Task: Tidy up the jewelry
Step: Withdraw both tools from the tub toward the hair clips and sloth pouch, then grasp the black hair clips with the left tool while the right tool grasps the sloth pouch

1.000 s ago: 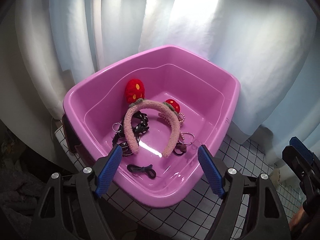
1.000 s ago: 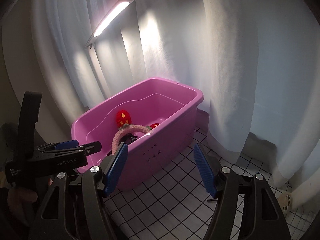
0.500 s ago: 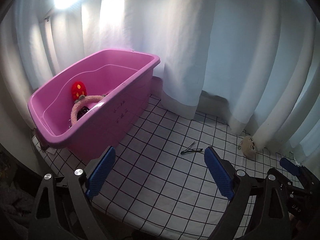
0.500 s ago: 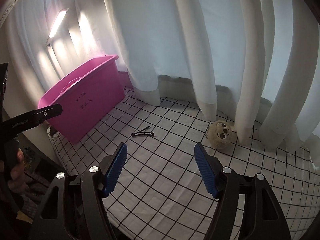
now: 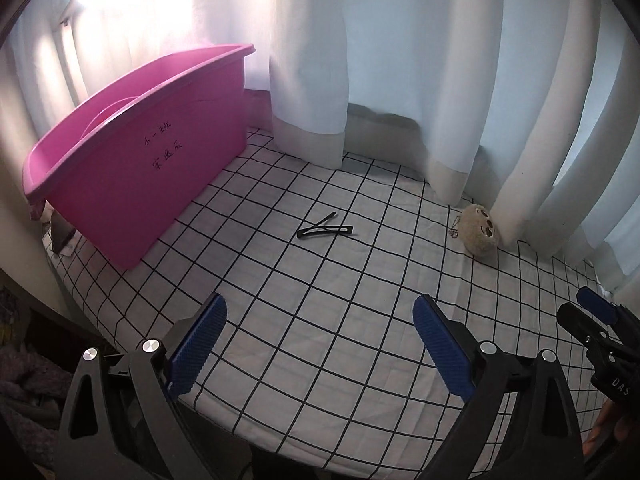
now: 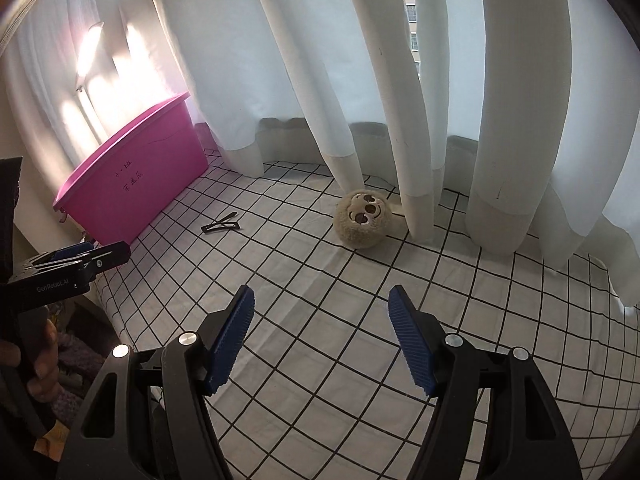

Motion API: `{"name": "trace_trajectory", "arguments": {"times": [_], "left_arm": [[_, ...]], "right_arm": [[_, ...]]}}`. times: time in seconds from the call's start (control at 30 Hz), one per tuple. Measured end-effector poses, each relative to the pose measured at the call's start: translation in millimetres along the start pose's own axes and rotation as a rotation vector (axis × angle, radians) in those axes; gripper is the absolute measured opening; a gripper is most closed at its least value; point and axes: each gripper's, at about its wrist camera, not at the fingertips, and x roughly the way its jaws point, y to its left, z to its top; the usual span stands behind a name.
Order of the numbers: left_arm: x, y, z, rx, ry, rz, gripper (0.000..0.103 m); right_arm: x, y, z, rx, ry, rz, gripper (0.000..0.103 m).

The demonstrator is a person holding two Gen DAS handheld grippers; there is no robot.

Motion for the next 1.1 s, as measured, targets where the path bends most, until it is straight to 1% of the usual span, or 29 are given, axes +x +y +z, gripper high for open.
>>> {"name": "trace_trajectory", "arguments": {"times": [0.13, 0.3, 0.5, 0.77, 1.03, 1.1], "left_arm": [[16, -9, -3, 0.009, 0.016, 0.025, 0.093], [45, -10, 1, 0.034, 0.028, 0.041, 0.093], [88, -4, 13, 0.021, 0.048, 0.022, 0.093], [137, -3, 31, 0.063, 0.033, 0.018, 0.093], [163, 3, 41, 0.113, 0.028, -0.012, 0.093], [168, 3, 42, 0.131, 0.03, -0.008, 0.093]], "right_arm": [[19, -11, -1, 0.021, 0.028, 0.006, 0.067], [49, -18, 5, 0.055, 0.04, -0.003, 0.067], [83, -21, 16, 0.095, 0.034, -0.032, 0.067], [121, -22, 25, 0.145, 0.051, -0.07, 0.067], [147, -21, 36, 0.167, 0.057, -0.123, 0.067], [154, -21, 39, 0.17, 0.062, -0.138, 0.067]]}}
